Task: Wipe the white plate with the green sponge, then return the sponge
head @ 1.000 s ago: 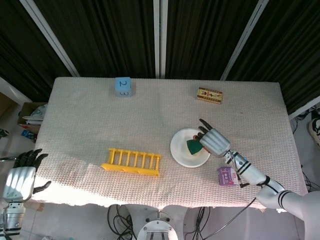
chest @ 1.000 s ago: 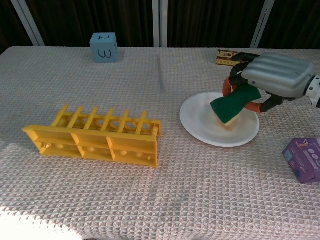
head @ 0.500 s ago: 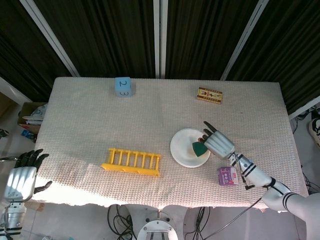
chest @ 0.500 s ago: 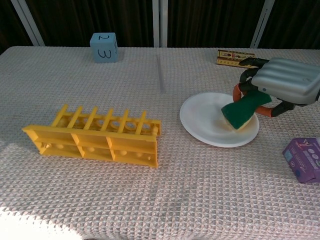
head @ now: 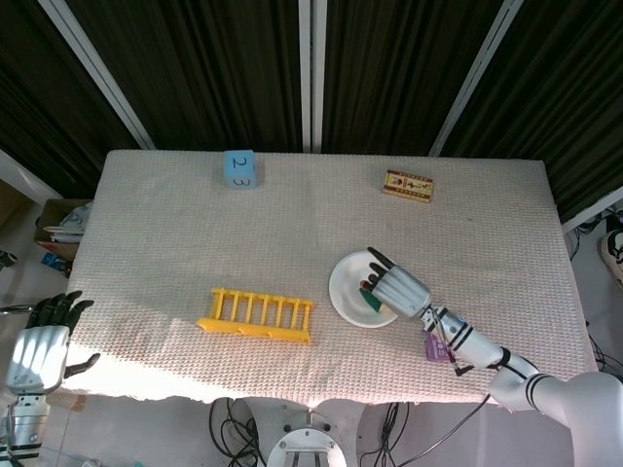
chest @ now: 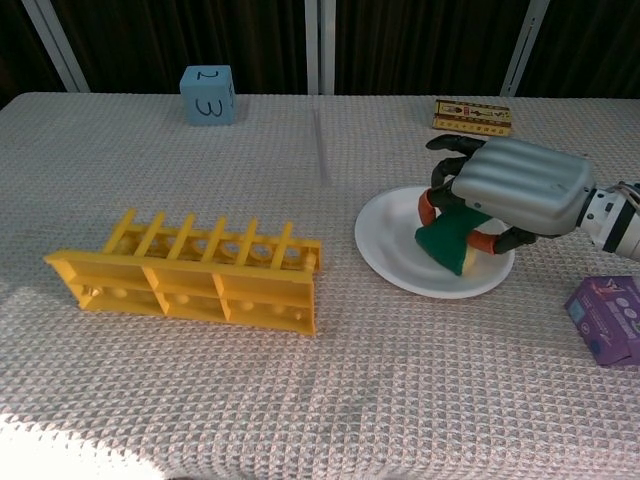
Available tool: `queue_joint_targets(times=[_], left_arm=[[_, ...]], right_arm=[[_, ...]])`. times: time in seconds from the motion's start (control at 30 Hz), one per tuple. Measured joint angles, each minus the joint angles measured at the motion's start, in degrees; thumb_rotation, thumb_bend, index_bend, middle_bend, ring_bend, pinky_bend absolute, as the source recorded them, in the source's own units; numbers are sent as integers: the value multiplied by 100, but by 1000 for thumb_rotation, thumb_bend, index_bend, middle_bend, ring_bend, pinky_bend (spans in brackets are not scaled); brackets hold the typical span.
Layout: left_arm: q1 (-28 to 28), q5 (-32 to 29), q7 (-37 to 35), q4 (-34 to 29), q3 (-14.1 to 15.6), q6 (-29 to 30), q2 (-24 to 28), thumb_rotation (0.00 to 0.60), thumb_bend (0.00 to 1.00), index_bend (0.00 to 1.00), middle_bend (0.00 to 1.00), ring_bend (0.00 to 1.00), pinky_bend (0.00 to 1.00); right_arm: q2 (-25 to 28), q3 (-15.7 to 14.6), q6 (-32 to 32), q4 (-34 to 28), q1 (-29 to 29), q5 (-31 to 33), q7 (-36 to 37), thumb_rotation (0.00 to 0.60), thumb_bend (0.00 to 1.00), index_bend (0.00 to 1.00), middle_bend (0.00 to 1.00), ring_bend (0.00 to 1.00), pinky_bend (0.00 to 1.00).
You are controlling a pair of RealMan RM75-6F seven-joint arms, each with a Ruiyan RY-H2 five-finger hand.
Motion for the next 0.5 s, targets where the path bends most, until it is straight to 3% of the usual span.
queue_joint_targets(times=[0.27,0.5], left_arm=[[-18,47,41,-47,-8,10,26,600,52,231,123,107,135],[-17,49,50,-61,-3,6,32,600,52,231,123,107,135]], right_arm=[[-190,193,318,108,-79,157,152,600,411,811,550,290,75],[129,173,370,15,-100,176,221,600,414,813,551,290,75]])
